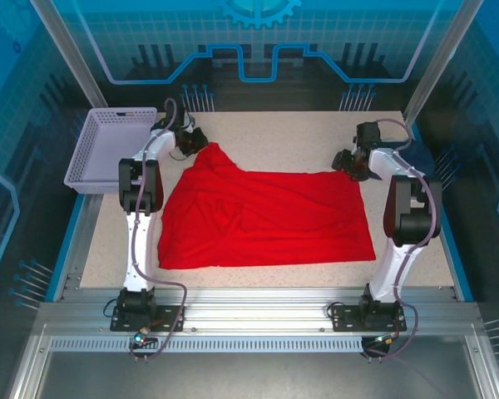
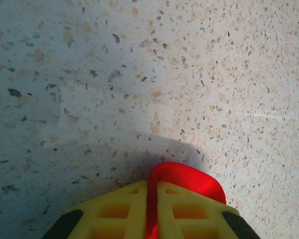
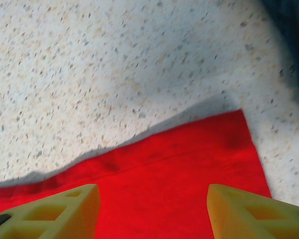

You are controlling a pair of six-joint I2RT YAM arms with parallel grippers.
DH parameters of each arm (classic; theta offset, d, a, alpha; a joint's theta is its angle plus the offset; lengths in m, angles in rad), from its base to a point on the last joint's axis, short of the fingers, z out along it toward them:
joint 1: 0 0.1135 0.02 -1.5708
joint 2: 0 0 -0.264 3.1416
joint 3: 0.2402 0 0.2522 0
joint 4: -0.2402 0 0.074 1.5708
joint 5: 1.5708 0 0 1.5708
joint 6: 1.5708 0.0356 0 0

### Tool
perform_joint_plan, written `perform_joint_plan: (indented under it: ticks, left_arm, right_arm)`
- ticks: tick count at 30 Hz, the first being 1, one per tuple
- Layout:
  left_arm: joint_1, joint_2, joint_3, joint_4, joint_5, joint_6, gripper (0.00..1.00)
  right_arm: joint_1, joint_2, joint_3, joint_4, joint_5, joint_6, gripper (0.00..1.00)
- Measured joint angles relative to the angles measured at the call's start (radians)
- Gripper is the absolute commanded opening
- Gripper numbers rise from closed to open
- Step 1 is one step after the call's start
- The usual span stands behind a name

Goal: Fold the inside-out t-shirt

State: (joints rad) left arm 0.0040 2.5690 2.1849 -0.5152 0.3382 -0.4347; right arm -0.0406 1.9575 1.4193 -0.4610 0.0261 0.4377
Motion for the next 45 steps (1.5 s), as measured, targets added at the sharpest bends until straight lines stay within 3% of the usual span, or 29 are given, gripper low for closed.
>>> perform_joint_plan:
  ticks: [6,13,32,38,45]
  left_arm:
    - [0.001,0.0,0.0,0.0,0.0,0.0,0.0]
    - [0.001,0.0,0.0,0.001,0.0,0.0,0.0]
    - [0.002,0.0,0.0,0.004,0.0,0.0,0.0]
    - [0.003,-0.017,-0.007,0.006,0.0,0.0,0.0]
    - [0.005,-0.192,-0.126,0.058,0.002,0.001,0.0]
  right_arm:
    - [-0.007,0.094,0.098,-0.058,0.069,0.017,0.55]
    - [-0.031,0.188,0.211,-0.142,0.11,0.018,0.52]
    - [-0.032,0.246,0.29,-0.208,0.124,0.005,0.09]
    - [-0.032,0.245,0.29,-0.195,0.112,-0.011,0.01]
    - [-0.033,0.192,0.281,-0.182,0.064,-0.037,0.0]
